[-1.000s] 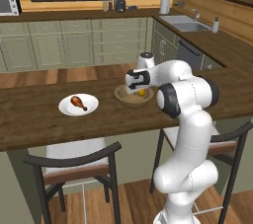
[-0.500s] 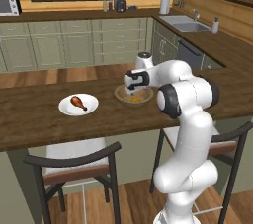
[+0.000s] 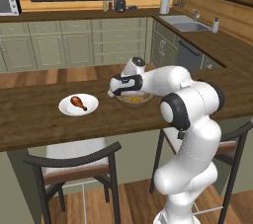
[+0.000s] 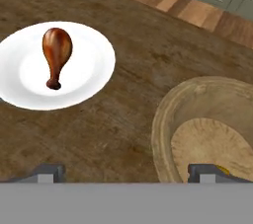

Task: Pick the chicken drumstick and lemon from their plates and place them in the bowl. Then put the bowl in the fridge.

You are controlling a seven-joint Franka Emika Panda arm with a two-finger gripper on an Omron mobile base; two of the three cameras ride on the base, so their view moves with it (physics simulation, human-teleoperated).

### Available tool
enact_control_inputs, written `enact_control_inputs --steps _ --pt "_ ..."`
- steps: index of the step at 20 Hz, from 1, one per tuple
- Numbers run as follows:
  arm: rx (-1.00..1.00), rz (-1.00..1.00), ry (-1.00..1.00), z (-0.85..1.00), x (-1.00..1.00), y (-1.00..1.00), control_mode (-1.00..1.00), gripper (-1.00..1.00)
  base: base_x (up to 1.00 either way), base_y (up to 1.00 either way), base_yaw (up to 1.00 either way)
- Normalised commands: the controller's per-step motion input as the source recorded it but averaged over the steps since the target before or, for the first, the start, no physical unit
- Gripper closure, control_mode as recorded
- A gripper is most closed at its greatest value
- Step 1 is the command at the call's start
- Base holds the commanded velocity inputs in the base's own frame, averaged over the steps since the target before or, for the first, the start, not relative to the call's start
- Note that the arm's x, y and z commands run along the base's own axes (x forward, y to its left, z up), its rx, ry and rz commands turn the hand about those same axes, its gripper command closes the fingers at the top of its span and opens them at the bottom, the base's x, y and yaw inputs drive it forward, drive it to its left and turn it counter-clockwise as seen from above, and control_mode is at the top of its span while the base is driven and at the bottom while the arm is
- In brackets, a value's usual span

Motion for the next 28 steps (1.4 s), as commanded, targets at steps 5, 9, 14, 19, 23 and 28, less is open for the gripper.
enact_control_inputs --steps 5,9,14,19,23,28 --pt "0.12 0.17 -0.04 0.32 -0.03 0.98 -1.00 -1.00 0.00 0.00 0.00" --pt "0.00 0.02 0.14 0.02 0.00 0.87 -1.00 -1.00 0.00 0.00 0.00" --pt "-0.11 -0.09 0.24 0.01 0.08 0.75 -1.00 -1.00 0.00 0.00 0.00" --pt "-0.17 -0.19 0.08 0.00 0.31 0.71 -1.00 -1.00 0.00 0.00 0.00" --pt "-0.12 -0.07 0.08 -0.01 0.46 0.43 -1.00 -1.00 0.00 0.00 0.00" --pt "-0.02 0.00 0.30 -0.16 0.72 0.05 -1.00 -1.00 0.00 0.00 0.00"
